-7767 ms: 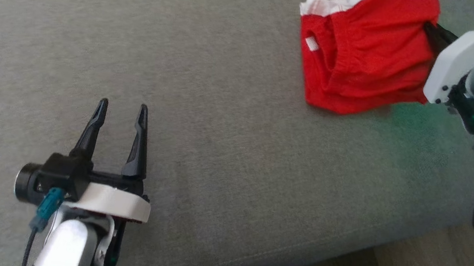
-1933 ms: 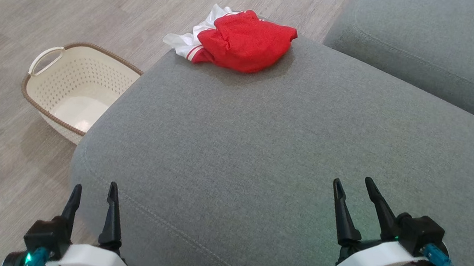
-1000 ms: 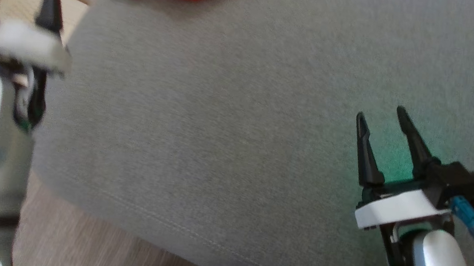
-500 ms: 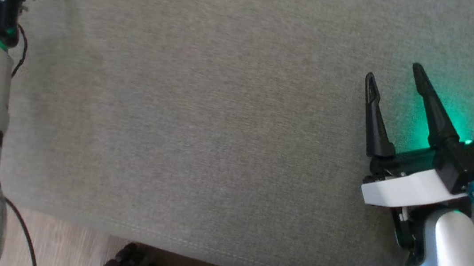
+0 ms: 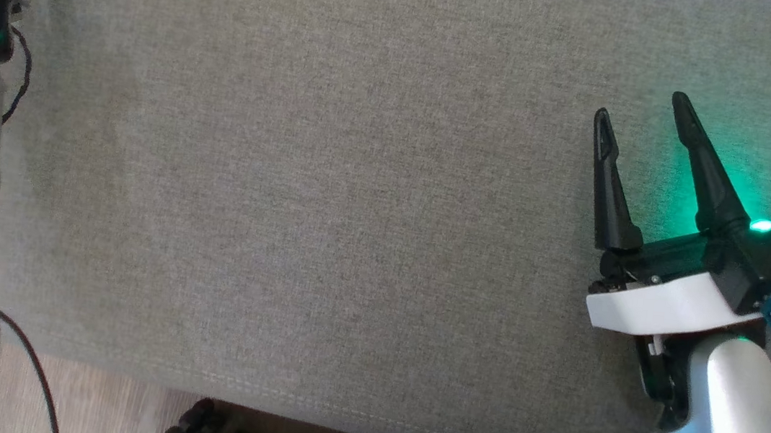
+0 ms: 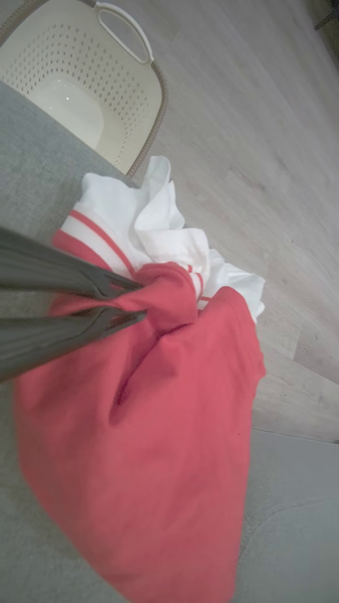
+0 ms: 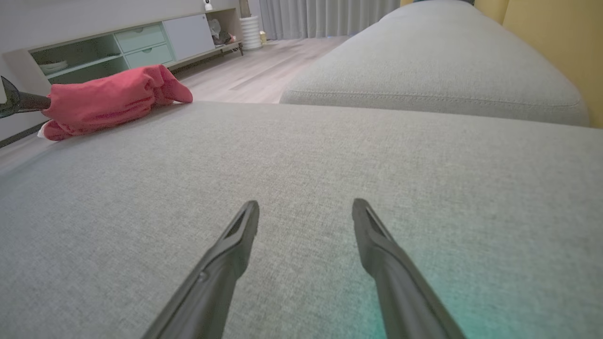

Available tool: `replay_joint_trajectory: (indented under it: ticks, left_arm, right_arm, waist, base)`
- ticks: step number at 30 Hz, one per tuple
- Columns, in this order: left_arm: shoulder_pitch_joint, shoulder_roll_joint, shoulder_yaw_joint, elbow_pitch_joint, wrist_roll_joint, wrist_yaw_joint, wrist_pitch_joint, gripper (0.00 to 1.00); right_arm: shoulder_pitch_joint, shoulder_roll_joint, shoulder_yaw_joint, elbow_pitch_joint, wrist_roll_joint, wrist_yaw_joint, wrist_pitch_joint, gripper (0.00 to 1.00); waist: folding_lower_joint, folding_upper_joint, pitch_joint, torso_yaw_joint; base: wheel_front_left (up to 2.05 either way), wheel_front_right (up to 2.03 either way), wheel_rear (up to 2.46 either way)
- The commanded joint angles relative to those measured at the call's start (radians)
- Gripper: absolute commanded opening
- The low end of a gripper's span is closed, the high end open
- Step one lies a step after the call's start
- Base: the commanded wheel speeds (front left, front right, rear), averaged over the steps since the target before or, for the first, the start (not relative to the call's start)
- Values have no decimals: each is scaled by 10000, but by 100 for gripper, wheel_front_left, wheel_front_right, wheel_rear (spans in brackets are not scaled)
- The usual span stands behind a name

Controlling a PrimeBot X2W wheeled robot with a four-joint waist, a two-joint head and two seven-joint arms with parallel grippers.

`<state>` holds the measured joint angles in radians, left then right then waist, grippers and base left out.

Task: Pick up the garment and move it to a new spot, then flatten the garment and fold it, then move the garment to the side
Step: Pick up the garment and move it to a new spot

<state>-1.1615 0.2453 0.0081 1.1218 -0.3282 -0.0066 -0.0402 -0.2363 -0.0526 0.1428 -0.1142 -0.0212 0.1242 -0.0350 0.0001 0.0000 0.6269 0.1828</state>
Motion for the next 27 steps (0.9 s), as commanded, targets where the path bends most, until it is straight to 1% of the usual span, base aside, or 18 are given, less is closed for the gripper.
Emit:
replay_joint_trajectory:
  ticks: [1, 3, 5, 10, 11, 12, 16, 19, 21, 27]
  left_arm:
    - [-349, 729, 48, -200, -1, -29, -238, 0]
    - [-490, 904, -35, -111, 63, -163, -430, 0]
    - [-617, 892, -192, -124, 188, -178, -642, 0]
    - [-1032, 925, -590, -346, 457, -414, -1025, 0]
    - [-1187, 899, -792, -469, 573, -545, -1084, 0]
    - [-1187, 899, -792, -469, 573, -545, -1084, 0]
    - [-1436, 773, -1231, -853, 808, -761, -1156, 0]
    - [-1572, 551, -1620, -1248, 952, -924, -1071, 0]
    - [-1661, 296, -1923, -1586, 1015, -1024, -929, 0]
    - [-1765, -670, -2748, -2889, 809, -1195, -419, 0]
  right_arm:
    - [-12, 24, 270, -205, 117, 65, -146, 100]
    - [-51, 24, 301, -63, 209, 65, -250, 100]
    - [-63, 24, 308, 125, 323, 65, -369, 100]
    - [-24, 24, 278, 580, 653, 65, -682, 100]
    - [-6, 24, 262, 773, 811, 65, -833, 100]
    - [-6, 24, 262, 773, 811, 65, -833, 100]
    - [58, 24, 273, 1210, 1176, 65, -1138, 100]
    - [165, 24, 252, 1492, 1435, 65, -1337, 100]
    - [240, 24, 162, 1664, 1560, 65, -1448, 100]
    - [371, 24, 43, 2025, 1862, 65, -1709, 100]
  waist:
    - [-1, 0, -254, 0]
    - [-1, 0, -494, -43]
    - [-1, 0, -832, -88]
    - [-1, 0, -1738, -291]
    - [-1, 0, -2144, -433]
    - [-1, 0, -2144, -433]
    - [-1, 0, -2979, -878]
    - [-1, 0, -3547, -1313]
    - [-1, 0, -3829, -1593]
    - [-1, 0, -4365, -2438]
  base:
    - [0, 0, 0]
    - [0, 0, 0]
    - [0, 0, 0]
    - [0, 0, 0]
    - [0, 0, 0]
    - [0, 0, 0]
    - [0, 0, 0]
    - [0, 0, 0]
    - [0, 0, 0]
    - [0, 0, 0]
